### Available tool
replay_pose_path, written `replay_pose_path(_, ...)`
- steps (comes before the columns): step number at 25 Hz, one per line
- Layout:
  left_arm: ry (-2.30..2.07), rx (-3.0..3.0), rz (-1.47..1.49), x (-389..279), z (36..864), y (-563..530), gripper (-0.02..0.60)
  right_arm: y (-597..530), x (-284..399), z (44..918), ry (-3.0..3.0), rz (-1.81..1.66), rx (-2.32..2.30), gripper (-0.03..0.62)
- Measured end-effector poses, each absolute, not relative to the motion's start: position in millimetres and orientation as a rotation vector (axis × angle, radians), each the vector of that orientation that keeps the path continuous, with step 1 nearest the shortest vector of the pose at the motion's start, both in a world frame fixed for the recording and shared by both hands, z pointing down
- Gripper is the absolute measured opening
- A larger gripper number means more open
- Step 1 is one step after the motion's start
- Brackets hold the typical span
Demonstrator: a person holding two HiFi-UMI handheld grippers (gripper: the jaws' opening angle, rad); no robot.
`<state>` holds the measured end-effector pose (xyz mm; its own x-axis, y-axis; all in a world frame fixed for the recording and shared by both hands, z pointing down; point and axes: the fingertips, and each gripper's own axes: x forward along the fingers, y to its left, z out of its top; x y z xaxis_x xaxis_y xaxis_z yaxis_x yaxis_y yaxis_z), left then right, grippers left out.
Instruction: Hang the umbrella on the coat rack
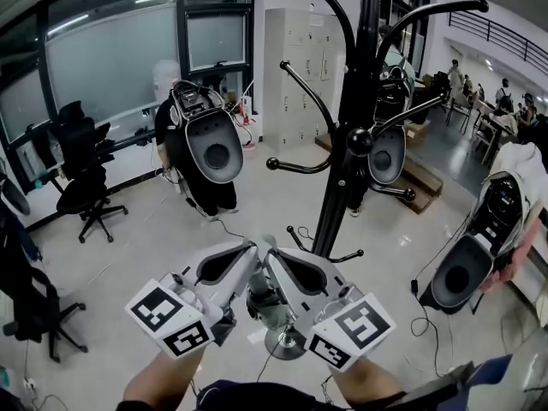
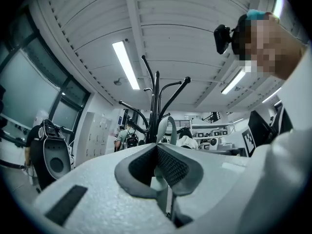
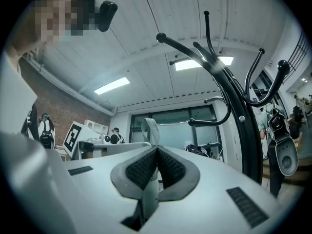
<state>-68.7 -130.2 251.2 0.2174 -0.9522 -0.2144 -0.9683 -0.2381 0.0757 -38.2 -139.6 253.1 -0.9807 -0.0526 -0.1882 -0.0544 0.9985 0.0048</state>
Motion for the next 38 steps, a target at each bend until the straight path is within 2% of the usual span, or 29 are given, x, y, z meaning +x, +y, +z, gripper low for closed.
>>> replay_pose_path(29, 1.368, -2.736, 0.414, -134.6, 215.2, -223.2, 0.011, -221.0, -106.9, 219.0, 2.877, 0.103, -0.611, 0.009)
replay_pose_path(38, 1.205, -2.839, 0.438, -131.0, 211.2, -243.7, 0.011, -236.9, -104.4, 215.3, 2.839, 0.114, -0.795, 0.009)
